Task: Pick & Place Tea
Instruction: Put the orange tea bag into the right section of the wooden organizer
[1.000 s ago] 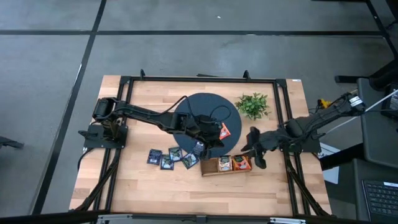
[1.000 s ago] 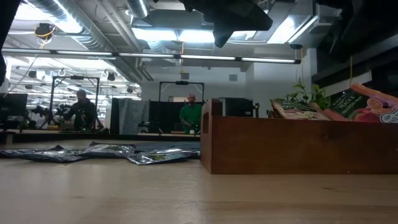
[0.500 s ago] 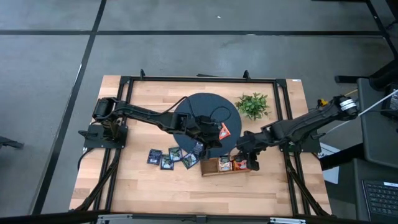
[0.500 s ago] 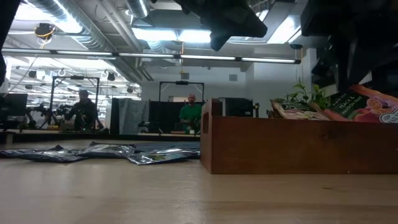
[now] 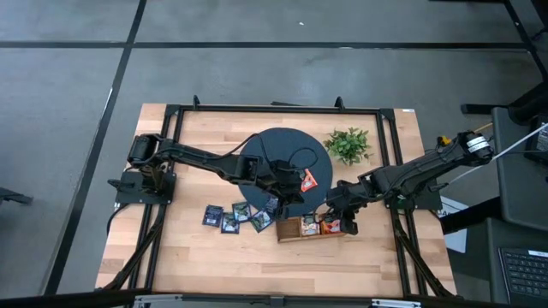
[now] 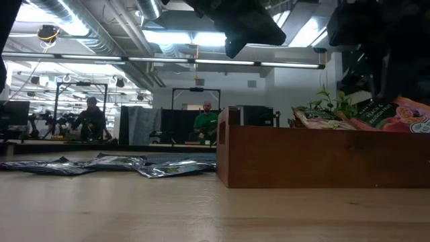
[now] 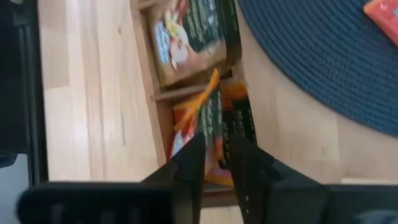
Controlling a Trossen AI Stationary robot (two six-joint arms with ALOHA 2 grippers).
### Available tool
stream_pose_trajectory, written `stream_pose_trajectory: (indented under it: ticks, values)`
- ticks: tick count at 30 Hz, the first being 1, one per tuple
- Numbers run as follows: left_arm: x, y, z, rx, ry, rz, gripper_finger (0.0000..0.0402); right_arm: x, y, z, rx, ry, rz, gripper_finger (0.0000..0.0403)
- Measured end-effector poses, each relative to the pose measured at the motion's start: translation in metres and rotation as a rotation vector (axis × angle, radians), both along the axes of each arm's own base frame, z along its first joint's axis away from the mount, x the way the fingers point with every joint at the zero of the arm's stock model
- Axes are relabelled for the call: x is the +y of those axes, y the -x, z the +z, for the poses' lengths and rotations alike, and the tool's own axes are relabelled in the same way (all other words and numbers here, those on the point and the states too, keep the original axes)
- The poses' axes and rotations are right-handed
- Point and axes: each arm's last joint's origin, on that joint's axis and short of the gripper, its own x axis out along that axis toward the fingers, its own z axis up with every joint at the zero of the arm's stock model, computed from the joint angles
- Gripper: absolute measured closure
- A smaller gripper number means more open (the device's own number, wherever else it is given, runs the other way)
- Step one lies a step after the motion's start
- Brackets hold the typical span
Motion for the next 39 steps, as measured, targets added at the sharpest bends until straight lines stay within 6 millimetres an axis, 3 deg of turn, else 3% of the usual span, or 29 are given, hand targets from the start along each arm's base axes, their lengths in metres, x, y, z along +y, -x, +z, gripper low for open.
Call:
stream_pose_trajectory:
  ticks: [7,19,39]
  values:
    - [0.0,0.0,0.0,0.0,0.0,0.0,0.0386,-0.001,0.002,-0.001,0.025,-0.001,-0.016,0.0395]
    - [0.0,0.0,0.0,0.001,0.001,0.0,0.0387,0.0,0.001,-0.001,0.035,-0.026,-0.092,0.0397]
    - [0.003,0.003,-0.005,0.056,-0.033,0.083,0.0386,0.027,0.018,-0.002,-0.013,0.153,-0.256,0.0401]
